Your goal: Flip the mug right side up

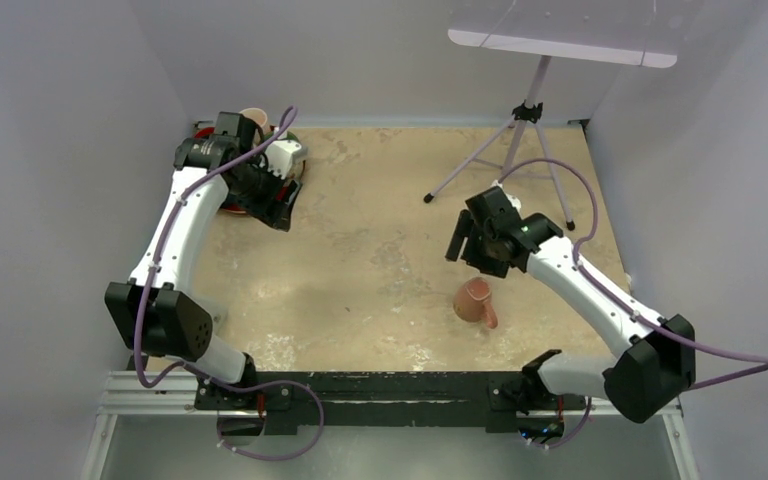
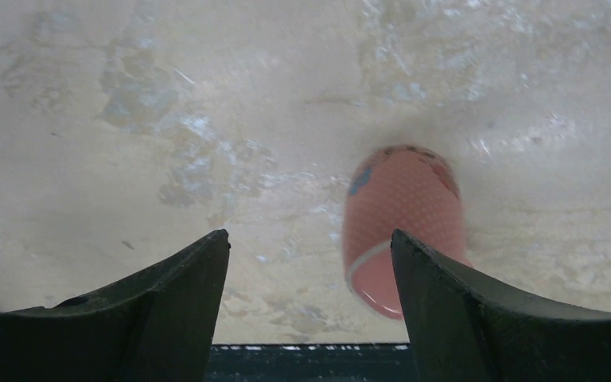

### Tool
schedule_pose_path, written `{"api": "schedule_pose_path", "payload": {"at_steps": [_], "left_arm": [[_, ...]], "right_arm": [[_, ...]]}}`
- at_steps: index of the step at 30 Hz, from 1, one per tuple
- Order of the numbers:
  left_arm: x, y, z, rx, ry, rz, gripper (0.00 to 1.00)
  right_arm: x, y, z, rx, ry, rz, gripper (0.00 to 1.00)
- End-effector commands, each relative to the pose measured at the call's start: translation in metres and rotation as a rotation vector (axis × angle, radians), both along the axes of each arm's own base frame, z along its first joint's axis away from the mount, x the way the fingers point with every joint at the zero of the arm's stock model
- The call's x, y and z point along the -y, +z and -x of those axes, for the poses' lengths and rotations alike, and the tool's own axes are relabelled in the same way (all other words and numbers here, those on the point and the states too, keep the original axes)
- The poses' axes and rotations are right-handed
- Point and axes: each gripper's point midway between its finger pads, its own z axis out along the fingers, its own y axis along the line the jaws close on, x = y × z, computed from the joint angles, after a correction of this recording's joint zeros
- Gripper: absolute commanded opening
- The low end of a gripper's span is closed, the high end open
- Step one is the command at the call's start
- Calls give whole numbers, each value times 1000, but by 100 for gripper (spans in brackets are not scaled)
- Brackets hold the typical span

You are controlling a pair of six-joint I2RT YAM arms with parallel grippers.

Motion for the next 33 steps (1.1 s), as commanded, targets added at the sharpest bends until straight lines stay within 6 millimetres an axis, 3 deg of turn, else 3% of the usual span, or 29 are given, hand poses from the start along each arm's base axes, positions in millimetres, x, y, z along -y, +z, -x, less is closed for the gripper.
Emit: {"api": "schedule_pose_path", "payload": {"at_steps": [1,5,7,9,13,17,22,25,28,33], "left_arm": [[-3,16,1,64,-10,0,72],[-3,17,1,68,-9,-1,72],[-2,17,1,66,-8,1,72],[-2,17,0,63,-7,6,72],[1,19,0,65,-12,21,72],[1,20,-1,67,-10,19,72],[2,26,-1,83,-13,23,72],[-1,25,-1,84,-10,12,72],[-1,25,-2,86,-9,10,72],[-2,24,-2,84,-8,6,72]], "right_arm": [[38,-9,43,-78,-23,111,78],[41,-13,69,-84,-23,44,78],[32,-17,78,-85,19,-21,79],[19,-15,82,-61,62,-105,79],[16,-19,81,-16,66,-145,79],[13,-30,65,-5,81,-108,77],[-28,-3,29,93,169,-207,73],[-39,14,13,139,205,-192,73],[-38,17,12,134,238,-146,73],[-1,-10,28,65,169,14,72]]}}
